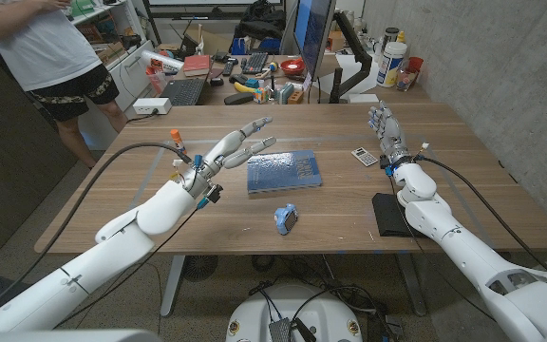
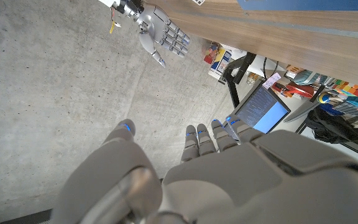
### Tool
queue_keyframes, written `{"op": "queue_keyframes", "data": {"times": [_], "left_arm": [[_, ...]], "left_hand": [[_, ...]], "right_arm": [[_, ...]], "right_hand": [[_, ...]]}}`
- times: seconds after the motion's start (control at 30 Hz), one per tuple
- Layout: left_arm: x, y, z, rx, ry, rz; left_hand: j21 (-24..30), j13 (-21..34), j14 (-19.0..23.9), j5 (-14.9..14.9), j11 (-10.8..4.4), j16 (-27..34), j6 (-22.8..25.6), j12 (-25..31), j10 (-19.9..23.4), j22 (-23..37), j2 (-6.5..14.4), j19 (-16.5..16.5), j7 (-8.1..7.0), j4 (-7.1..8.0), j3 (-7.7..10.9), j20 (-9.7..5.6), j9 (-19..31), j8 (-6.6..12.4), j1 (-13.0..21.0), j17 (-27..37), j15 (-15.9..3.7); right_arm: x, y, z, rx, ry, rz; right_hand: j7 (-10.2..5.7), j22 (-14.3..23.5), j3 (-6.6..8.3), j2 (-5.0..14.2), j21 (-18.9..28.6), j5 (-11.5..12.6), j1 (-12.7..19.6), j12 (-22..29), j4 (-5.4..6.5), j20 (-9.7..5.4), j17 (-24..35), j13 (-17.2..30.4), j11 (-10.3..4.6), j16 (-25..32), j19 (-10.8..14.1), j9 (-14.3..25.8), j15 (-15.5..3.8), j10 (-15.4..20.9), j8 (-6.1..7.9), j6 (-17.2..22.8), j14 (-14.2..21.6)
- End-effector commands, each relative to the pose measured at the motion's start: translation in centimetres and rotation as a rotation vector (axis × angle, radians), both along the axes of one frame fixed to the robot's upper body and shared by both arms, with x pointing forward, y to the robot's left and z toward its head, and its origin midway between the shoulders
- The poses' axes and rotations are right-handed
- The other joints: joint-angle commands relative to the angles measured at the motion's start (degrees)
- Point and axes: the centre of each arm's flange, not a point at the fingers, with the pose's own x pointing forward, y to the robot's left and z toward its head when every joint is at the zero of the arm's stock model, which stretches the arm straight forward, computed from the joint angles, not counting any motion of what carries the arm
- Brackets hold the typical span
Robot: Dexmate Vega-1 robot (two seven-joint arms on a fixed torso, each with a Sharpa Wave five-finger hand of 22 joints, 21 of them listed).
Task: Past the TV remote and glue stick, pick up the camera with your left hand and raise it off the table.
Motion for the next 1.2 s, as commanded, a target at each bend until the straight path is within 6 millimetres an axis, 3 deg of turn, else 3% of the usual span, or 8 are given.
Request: {"op": "queue_keyframes", "data": {"times": [0.03, 0.6, 1.2], "left_arm": [[-0.4, -0.3, -0.1, 0.088, 0.020, 0.023], [-1.5, -1.1, 0.1, 0.183, -0.036, 0.071], [-2.8, -1.8, 0.5, 0.342, -0.100, 0.173]], "left_hand": [[-0.16, 0.34, 0.39, -0.13, -0.15, 0.14, 0.64, 0.34, 0.61, 0.32, 0.08, 0.11, 0.00, -0.15, 0.02, -2.69, 0.25, 0.35, 0.72, 0.35, -0.29], [-0.21, 0.36, 0.37, -0.26, -0.32, 0.07, 0.31, 0.13, 0.19, 0.32, 0.09, 0.10, -0.15, -0.44, -0.05, -2.47, 0.27, 0.15, 1.28, 0.35, -0.22], [-0.36, 0.39, -0.02, -0.15, -0.77, -0.14, 0.58, -0.09, -0.50, 0.24, -0.13, -0.02, -1.23, -2.42, 0.47, -2.34, 0.31, 0.35, 4.47, 0.23, -0.64]], "right_arm": [[0.0, 0.0, 0.2, -0.008, 0.001, -0.002], [0.0, -0.1, 0.1, 0.001, -0.002, -0.004], [-0.2, -0.2, 0.2, 0.002, -0.005, -0.006]], "right_hand": [[0.00, 0.19, -0.02, -0.05, -0.15, -0.01, -0.03, 0.13, 0.02, -1.29, 0.26, 0.35, 0.18, -0.22, 0.50, 0.24, -0.08, 0.34, 0.13, -0.12, 0.47], [0.01, 0.20, -0.14, 0.03, -0.67, -0.10, -0.14, 0.15, 0.01, -1.28, 0.25, 0.36, 0.32, -0.23, 0.70, 0.25, -0.05, 0.39, 0.22, 0.00, 0.50], [-0.12, 0.23, -0.33, 0.02, -1.24, -0.14, -0.30, 0.21, -0.01, -1.22, 0.25, 0.37, 0.41, -0.21, 0.90, 0.25, -0.10, 0.57, 0.26, 0.08, 0.59]]}}
